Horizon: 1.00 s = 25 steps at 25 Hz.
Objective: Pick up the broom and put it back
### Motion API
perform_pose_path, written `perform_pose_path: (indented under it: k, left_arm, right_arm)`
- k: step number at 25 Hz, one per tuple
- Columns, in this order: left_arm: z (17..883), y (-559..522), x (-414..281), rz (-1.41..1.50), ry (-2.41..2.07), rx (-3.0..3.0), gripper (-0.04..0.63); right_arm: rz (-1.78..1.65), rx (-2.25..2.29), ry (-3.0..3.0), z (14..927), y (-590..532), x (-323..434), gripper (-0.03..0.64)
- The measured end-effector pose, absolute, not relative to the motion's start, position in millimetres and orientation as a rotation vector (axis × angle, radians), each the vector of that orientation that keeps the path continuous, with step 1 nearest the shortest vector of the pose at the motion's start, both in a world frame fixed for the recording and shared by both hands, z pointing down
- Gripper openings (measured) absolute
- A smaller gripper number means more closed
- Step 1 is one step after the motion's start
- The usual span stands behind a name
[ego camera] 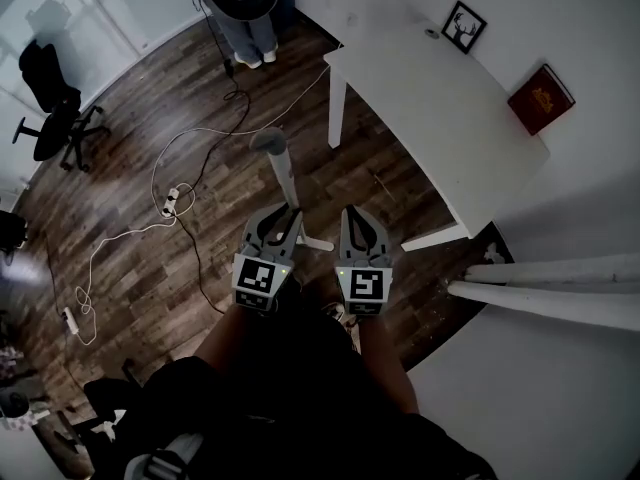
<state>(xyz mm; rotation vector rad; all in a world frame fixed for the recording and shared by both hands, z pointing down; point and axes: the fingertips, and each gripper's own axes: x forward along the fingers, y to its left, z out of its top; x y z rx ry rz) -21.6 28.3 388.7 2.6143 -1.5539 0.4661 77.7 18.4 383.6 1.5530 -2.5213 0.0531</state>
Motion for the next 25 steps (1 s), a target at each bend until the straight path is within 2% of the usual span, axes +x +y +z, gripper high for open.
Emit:
perform_pose_path:
  k: [15,19,25]
  left_arm:
    - [430.3,4.4,-169.1,0.604,-1.682,2.471,0.078]
    - [446.5,-24.8,-209.1,0.592,-1.66,2.448,0.078]
    - [464.1,-63.2,-224.5,0.598,-1.483,2.558,0.078]
  right_arm:
    - [0.229,1.351,-2.536,428.0,-30.8,-68.9,0.023]
    - [0.176,1.375,-2.504,444.0,-64.9,-96.4,0.023]
    - [0.229,1.49,-2.393,475.0,-103.4,-119.1,0.023]
